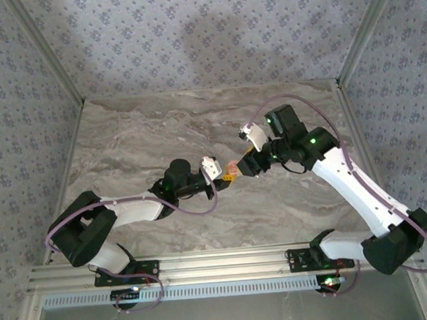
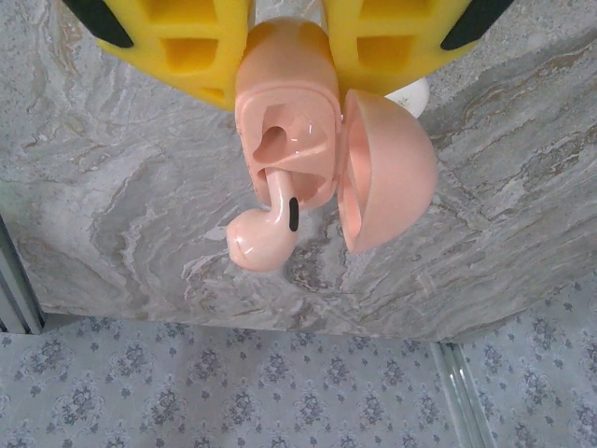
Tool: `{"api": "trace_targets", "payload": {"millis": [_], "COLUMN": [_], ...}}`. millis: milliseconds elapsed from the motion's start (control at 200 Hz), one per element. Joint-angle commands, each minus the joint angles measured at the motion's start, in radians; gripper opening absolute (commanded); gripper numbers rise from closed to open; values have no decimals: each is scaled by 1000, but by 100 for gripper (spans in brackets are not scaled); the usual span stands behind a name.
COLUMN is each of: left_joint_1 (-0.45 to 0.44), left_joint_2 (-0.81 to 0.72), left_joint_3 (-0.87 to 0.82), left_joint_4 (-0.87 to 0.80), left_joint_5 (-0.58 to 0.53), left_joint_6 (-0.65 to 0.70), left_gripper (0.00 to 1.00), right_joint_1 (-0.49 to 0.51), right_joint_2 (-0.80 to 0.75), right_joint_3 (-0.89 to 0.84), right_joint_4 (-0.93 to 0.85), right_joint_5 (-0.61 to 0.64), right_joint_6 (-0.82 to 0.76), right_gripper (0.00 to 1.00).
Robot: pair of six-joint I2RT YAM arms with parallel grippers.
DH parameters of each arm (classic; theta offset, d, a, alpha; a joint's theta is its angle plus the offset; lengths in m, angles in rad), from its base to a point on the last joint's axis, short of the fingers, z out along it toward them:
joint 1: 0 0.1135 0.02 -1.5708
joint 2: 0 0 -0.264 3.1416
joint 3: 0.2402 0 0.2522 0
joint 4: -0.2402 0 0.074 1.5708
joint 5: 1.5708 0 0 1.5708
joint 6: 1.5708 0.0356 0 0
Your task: Insert the wireless bluetooth earbuds into the charging case
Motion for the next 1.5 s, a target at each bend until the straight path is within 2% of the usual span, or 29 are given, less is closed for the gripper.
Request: {"api": "trace_targets", "payload": {"millis": [0, 175, 295, 525, 790, 1054, 1494], "left_joint_1": [-5, -5, -5, -5, -5, -6, -5], "left_joint_2": [-20, -14, -14, -18, -17, -11, -21], "left_joint_3": [16, 15, 13, 10, 11, 13, 14], "left_joint_4": [23, 35, 35, 42, 49, 50, 50], "left_joint_5": [-16, -21, -19, -21, -14, -14, -14], "left_joint_6": [3, -4, -8, -8, -11, -14, -15], "left_gripper": [9, 9, 9, 9, 9, 9, 9], "right_joint_1": [-7, -16, -21, -62, -118, -124, -124], "right_joint_2": [-31, -28, -17, 7, 8, 6, 48], "right_joint_3": [-42, -124, -163, -182, -206, -232, -225], "right_joint_4": [24, 30, 92, 134, 186, 231, 159], "right_joint_5": [22, 40, 8, -9, -98, -191, -134], "right_joint_6": [131, 190, 225, 207, 215, 209, 185], "right_gripper": [52, 52, 52, 53, 47, 50, 47]}}
